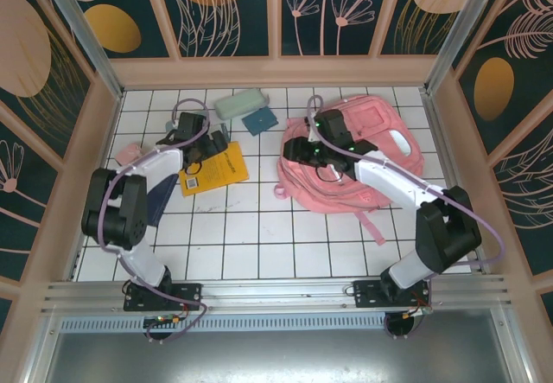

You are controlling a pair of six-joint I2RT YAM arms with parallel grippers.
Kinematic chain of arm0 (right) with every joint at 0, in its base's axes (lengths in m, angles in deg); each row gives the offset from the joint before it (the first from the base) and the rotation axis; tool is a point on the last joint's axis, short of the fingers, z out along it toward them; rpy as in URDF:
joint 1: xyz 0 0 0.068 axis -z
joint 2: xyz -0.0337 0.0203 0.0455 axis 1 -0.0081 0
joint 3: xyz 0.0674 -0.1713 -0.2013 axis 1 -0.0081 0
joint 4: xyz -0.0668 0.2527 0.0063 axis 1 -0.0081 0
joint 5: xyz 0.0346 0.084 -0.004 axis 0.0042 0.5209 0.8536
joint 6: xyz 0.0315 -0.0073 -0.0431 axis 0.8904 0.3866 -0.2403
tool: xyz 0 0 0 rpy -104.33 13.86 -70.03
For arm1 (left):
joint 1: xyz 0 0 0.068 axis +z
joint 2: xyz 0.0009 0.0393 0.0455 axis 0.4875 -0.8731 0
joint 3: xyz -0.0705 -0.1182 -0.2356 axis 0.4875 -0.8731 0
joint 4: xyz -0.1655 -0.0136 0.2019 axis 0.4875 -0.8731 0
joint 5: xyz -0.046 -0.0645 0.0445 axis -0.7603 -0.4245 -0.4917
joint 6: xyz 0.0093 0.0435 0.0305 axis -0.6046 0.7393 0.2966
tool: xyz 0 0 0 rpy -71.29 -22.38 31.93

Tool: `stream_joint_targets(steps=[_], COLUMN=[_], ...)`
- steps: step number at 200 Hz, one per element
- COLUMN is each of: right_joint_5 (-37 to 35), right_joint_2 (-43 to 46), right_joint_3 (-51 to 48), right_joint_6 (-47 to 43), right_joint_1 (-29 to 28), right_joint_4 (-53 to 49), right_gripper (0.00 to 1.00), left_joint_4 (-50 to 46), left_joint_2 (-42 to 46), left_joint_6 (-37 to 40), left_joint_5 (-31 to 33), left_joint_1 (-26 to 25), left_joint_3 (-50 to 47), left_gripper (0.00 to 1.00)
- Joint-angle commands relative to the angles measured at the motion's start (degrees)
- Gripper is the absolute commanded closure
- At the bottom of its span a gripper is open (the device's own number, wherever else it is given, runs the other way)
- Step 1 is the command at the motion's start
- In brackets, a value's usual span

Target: Pack the student bag

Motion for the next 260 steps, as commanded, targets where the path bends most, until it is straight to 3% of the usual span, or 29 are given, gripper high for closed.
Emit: stream_joint_targets(steps=[1, 45, 68, 90, 158, 222, 260], right_joint_5=[-1.7, -0.7, 1.2, 2.6, 2.3, -0.4, -2.0], right_joint_2=[-3.1, -9.3, -13.9, -18.6, -29.3, -36.5, -33.3], right_joint_3=[2.2, 4.4, 6.9, 8.6, 12.3, 20.8, 23.3], right_joint_6=[1.7, 2.6, 2.6, 3.0, 3.0, 0.6, -1.2], right_joint_1=[-3.4, -8.7, -10.6, -11.7, -12.0, -9.2, -9.0], right_joint_4=[3.0, 5.6, 6.7, 7.3, 4.2, 0.3, -2.8], right_gripper=[0.53, 0.55, 0.61, 0.63, 0.64, 0.64, 0.63], left_joint_4=[-0.8, 1.2, 5.9, 6.5, 12.5, 13.4, 4.3], left_joint_2=[-4.2, -4.5, -1.1, 3.5, 19.7, 18.8, 24.4], left_joint_6=[2.3, -2.5, -10.4, -17.5, -35.5, -36.9, -33.2], left_joint_5=[-5.8, -11.4, -16.3, -14.7, -12.4, -13.8, -6.5], left_joint_1=[2.5, 3.7, 3.6, 2.6, -8.6, -19.3, -19.9], left_joint_3=[2.2, -4.7, -13.6, -20.4, -34.6, -35.0, -30.5], left_gripper=[0.04, 0.07, 0.08, 0.09, 0.09, 0.10, 0.07])
